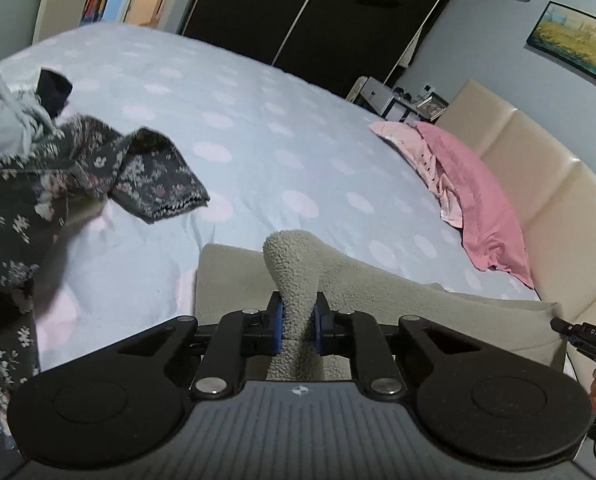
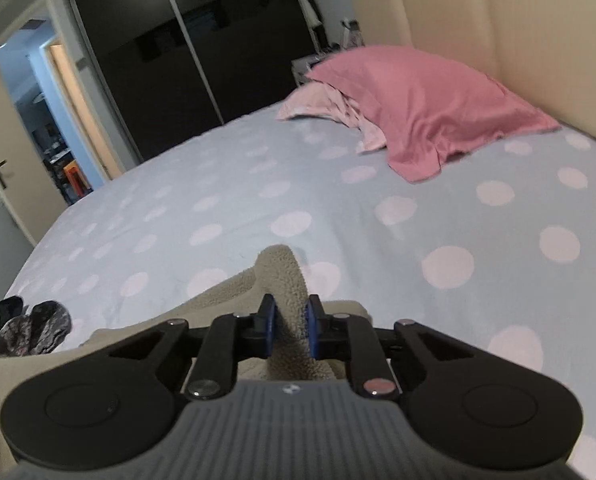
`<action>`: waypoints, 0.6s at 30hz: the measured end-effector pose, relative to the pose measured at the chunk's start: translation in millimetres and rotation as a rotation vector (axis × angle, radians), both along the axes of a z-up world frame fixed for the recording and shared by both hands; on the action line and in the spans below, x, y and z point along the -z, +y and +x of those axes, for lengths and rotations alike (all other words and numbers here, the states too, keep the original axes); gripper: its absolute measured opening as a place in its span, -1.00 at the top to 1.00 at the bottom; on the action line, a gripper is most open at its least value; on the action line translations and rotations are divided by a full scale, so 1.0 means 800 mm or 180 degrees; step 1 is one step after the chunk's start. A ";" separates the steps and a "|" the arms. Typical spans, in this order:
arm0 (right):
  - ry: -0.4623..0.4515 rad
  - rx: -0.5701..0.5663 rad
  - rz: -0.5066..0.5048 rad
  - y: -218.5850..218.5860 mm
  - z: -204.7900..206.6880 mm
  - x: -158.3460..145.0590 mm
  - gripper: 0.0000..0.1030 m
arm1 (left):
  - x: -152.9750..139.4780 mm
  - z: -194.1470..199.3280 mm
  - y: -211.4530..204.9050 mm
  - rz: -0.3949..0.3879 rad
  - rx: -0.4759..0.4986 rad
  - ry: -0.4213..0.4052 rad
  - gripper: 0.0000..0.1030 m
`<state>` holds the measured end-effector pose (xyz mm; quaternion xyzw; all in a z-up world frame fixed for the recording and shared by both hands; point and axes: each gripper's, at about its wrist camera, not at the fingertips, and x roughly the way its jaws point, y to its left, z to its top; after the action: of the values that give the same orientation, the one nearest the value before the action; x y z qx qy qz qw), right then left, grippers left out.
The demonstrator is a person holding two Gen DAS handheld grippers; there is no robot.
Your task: Fold clothes
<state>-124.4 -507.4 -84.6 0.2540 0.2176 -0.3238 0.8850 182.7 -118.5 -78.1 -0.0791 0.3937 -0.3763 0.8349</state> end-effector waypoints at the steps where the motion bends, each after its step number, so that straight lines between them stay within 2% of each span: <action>1: -0.0022 -0.0007 -0.0012 0.004 -0.004 -0.006 0.66 | -0.008 -0.006 0.002 -0.0018 0.0015 -0.0073 0.76; 5: -0.0232 -0.0001 -0.0097 0.016 -0.023 -0.034 0.66 | -0.043 -0.024 0.009 -0.0054 0.0097 -0.0391 0.77; 7: -0.0373 0.0021 -0.0140 0.018 -0.030 -0.049 0.66 | -0.062 -0.022 0.004 -0.0021 0.0157 -0.0545 0.77; 10: -0.0420 0.0068 -0.0238 0.011 -0.017 -0.062 0.66 | -0.084 -0.003 -0.021 0.0066 0.0227 -0.0672 0.77; 15: -0.0362 0.0228 -0.0298 -0.018 0.028 -0.063 0.66 | -0.088 0.039 -0.083 0.0336 0.0277 -0.0822 0.77; 18: -0.0346 0.0292 -0.0239 -0.040 0.054 -0.047 0.66 | -0.060 0.066 -0.113 0.0556 0.0286 -0.0765 0.77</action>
<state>-81.1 -539.6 -46.8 0.2475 0.1451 -0.3578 0.8886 235.1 -209.0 -30.4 0.0572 0.3253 -0.3843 0.8621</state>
